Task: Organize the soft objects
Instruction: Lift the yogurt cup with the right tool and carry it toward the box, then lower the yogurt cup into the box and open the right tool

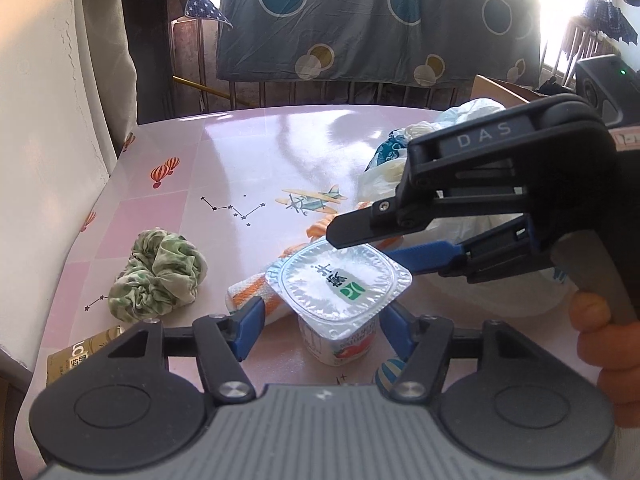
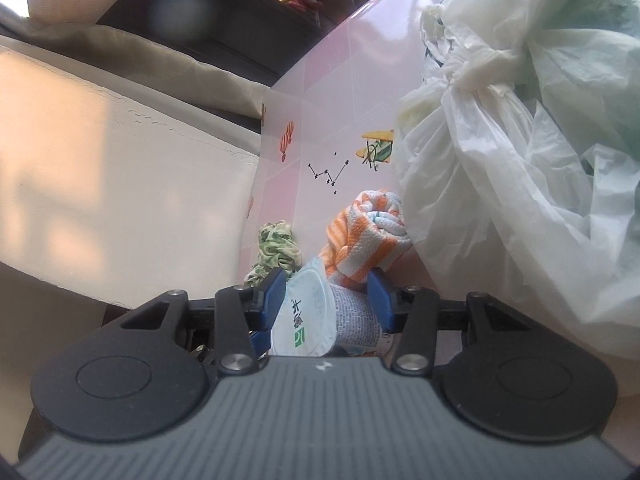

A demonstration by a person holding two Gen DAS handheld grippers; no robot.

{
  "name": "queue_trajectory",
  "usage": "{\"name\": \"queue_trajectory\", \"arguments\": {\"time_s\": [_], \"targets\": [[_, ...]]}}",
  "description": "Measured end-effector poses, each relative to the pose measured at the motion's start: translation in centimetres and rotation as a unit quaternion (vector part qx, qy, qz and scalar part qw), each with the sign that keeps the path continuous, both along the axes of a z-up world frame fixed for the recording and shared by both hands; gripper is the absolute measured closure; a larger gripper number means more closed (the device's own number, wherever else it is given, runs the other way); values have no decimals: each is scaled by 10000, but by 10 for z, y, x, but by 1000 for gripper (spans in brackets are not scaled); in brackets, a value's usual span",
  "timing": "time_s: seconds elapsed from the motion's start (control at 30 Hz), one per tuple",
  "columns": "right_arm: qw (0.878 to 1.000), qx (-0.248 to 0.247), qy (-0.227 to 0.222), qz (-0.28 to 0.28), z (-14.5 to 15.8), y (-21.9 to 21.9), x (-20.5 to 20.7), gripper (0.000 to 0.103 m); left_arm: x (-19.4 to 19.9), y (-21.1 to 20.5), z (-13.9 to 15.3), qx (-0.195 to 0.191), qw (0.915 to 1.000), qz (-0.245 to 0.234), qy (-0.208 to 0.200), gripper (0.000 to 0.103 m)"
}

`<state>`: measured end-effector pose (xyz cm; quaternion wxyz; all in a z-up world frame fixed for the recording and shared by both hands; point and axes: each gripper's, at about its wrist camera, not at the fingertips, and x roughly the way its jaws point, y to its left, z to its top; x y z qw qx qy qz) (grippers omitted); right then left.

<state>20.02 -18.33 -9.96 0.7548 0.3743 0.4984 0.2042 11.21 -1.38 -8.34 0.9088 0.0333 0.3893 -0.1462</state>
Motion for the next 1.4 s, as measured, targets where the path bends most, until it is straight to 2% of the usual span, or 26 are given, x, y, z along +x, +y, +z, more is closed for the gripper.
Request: {"name": "queue_trajectory", "arguments": {"time_s": [0.2,0.33,0.4,0.53,0.73,0.9,1.1,1.23,1.4], "targets": [[9997,86,-155,189,1,12,1,73,1,-3,1,-51,9999,109,-19,53],[9995,102,-184,245,5,12,-3,74,-4,-1,5,-193,9996,181,20,54],[9995,149,-175,234,9,9,-8,74,-9,-3,8,-145,9998,156,-35,54],[9993,289,-177,168,15,10,-10,74,-22,-11,26,-82,9998,79,-191,54],[9982,433,-416,4,53,-17,-27,74,-37,-43,70,42,9974,-223,-679,54],[9946,505,-814,-395,99,-66,-41,72,-38,-90,111,-121,9925,-710,-990,53],[9880,210,-1114,-1053,146,-156,-71,72,-39,-177,141,-367,9807,-1555,-1124,53],[9828,12,-1112,-1478,159,-217,-94,70,-33,-234,137,-487,9747,-1986,-905,53],[9791,-124,-899,-1822,147,-274,-113,69,-25,-282,113,-504,9704,-2325,-427,53]]}}
